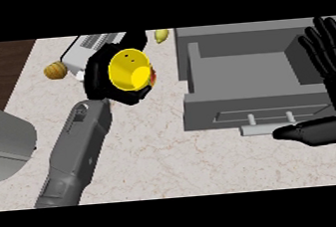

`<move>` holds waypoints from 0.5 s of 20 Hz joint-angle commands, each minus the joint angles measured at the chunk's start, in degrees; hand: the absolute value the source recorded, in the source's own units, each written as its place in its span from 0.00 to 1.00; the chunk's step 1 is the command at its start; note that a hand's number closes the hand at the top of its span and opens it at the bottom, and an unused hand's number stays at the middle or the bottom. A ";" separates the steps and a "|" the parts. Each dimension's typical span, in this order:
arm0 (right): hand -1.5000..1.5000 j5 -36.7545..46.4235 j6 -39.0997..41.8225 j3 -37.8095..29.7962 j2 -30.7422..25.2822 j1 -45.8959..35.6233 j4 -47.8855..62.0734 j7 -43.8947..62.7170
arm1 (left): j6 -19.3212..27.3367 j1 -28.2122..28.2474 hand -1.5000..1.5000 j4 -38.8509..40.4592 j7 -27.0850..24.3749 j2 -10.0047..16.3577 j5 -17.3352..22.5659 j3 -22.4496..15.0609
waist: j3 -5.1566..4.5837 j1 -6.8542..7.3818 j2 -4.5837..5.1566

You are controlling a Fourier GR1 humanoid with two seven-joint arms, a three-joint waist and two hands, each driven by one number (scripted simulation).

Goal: Pick up the cup, place it into the drawer and close the drawer

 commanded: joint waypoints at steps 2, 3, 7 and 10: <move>0.00 1.16 -0.81 0.12 0.40 -0.60 0.74 -0.64 | 6.19 -6.54 1.00 -7.37 11.09 -1.59 2.13 -5.27 | -0.02 -0.33 0.06; 0.00 1.86 -0.03 0.02 0.13 -1.12 4.47 -3.11 | 7.04 -11.28 1.00 -6.38 15.49 -1.61 1.80 -4.02 | 0.01 -0.27 0.21; 0.00 2.57 0.76 0.86 0.97 2.22 3.00 -5.64 | 13.85 -16.19 1.00 -5.73 19.88 -1.64 4.61 -9.91 | -0.01 -1.32 0.36; 0.00 -0.08 0.72 -2.28 -1.67 -3.51 4.64 -2.29 | 16.40 -23.49 1.00 -0.87 24.94 -1.65 2.67 -8.22 | -0.01 -1.29 0.57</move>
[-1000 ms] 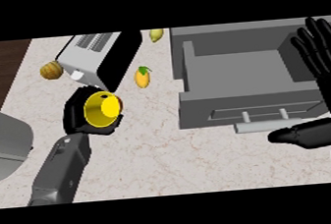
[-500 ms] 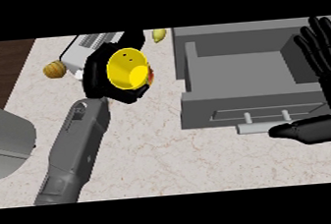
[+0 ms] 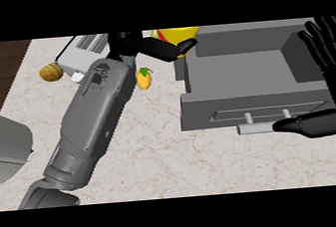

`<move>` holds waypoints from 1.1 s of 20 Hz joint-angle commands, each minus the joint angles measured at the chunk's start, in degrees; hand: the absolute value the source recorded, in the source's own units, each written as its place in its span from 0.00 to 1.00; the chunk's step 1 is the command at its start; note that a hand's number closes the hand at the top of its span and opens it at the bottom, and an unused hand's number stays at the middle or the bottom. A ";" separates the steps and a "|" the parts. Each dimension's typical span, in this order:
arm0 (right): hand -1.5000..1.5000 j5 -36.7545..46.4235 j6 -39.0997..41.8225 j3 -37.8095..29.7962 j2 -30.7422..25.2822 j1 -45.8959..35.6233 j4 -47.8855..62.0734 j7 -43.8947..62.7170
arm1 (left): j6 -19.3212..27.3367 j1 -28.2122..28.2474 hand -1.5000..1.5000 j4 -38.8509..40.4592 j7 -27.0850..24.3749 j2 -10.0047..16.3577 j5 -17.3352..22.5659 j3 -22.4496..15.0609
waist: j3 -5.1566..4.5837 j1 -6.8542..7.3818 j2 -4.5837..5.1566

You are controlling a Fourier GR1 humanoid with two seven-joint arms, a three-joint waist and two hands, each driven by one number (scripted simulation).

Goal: Pick up the cup, place it into the drawer and close the drawer

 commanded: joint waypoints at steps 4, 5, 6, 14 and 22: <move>0.00 -0.28 0.48 -0.13 -0.37 -0.73 0.03 -0.20 | 9.38 -14.06 1.00 11.06 10.13 -0.15 1.71 -3.73 | 0.03 -1.61 0.50; 0.00 1.04 -0.74 2.31 1.84 0.69 -2.13 0.15 | 9.18 -13.13 1.00 14.02 8.46 -0.15 3.85 -4.95 | 0.02 -2.47 0.65; 0.00 1.01 0.94 1.95 0.78 -0.06 0.96 -1.99 | 10.67 -13.58 1.00 16.47 6.37 -0.15 4.17 -6.52 | 0.05 -2.98 0.98; 0.00 -0.21 1.08 2.31 1.21 -1.27 -0.23 -0.98 | 9.31 -18.28 1.00 26.10 12.36 -0.15 7.13 -13.52 | 0.09 -5.67 1.42; 0.00 -0.58 2.53 3.94 1.95 -4.48 2.88 -2.83 | 5.32 -13.91 1.00 28.24 11.67 -0.15 8.50 -21.08 | 0.12 -9.39 2.55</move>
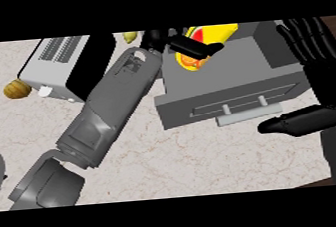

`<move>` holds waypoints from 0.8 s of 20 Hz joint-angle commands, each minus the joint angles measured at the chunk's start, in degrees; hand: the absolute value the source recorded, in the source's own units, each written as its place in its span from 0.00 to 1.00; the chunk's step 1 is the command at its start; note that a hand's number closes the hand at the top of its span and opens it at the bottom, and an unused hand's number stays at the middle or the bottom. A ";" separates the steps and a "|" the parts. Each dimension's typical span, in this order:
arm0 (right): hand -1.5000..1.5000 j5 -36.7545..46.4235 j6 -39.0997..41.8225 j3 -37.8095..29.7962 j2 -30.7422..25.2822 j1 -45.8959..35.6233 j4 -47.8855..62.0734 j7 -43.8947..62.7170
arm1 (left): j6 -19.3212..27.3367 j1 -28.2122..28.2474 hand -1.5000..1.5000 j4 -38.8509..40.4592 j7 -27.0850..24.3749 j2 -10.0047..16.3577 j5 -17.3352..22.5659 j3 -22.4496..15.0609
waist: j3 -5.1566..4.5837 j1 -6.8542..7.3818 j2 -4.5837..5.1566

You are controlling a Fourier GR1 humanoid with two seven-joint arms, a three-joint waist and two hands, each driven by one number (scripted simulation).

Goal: Pick up the cup, place it into the drawer and close the drawer

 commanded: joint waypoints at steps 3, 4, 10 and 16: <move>0.00 -0.02 0.84 2.23 1.28 -0.45 0.19 -0.55 | -0.69 3.31 0.00 -0.95 -1.00 0.01 3.83 -3.69 | -0.03 -2.54 0.27; 0.00 -1.17 1.52 1.86 0.02 -3.39 -0.24 1.66 | -0.95 3.22 0.00 -1.44 -2.84 0.01 5.64 -1.62 | -0.14 -2.54 0.57; 1.00 -9.42 10.65 6.88 1.11 -3.81 -0.21 2.20 | -1.62 3.92 0.00 -5.07 -7.81 0.01 11.63 -0.65 | -0.13 -3.03 0.67; 1.00 -12.06 20.50 12.69 -3.60 -2.45 0.68 6.74 | -0.58 3.93 0.00 -6.99 -13.50 0.01 17.84 1.23 | -0.17 -0.88 -0.15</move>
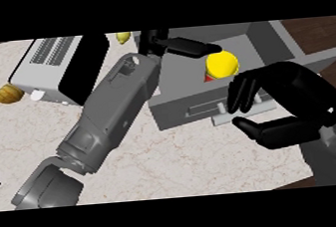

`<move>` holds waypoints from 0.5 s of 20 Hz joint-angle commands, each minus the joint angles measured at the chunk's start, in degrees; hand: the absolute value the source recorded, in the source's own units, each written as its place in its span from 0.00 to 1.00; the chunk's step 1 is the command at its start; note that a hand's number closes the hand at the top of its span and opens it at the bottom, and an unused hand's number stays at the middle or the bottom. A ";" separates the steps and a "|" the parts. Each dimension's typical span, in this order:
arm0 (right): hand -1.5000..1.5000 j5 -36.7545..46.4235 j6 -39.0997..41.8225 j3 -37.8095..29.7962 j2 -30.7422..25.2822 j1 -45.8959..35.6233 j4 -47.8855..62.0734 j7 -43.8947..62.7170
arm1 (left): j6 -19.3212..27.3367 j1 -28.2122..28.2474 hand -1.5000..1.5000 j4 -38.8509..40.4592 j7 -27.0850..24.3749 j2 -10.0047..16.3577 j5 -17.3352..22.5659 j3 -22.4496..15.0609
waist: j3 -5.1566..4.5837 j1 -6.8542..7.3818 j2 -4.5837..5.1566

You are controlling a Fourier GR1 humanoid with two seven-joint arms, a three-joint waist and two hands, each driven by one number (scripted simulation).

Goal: Pick up the cup, place it into the drawer and close the drawer

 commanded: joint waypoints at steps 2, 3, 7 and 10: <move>1.00 2.54 9.17 6.03 -6.94 1.41 0.60 4.54 | 2.09 -0.19 0.00 -1.15 -3.60 0.00 4.32 0.97 | -0.04 2.57 -0.86; 1.00 4.90 9.61 6.27 -8.19 2.32 0.25 4.12 | 3.04 -1.07 0.00 -0.51 -3.94 0.00 4.35 1.36 | 0.00 3.37 -0.99; 0.00 12.73 8.16 7.53 -10.60 5.66 -1.63 5.42 | 4.20 -0.99 0.00 1.07 -5.63 0.00 5.05 0.70 | 0.03 5.69 -1.55; 0.00 25.29 5.46 10.72 -11.49 6.09 -3.46 1.27 | 4.31 1.60 0.00 1.37 -7.39 0.00 6.77 1.14 | 0.08 6.50 -1.51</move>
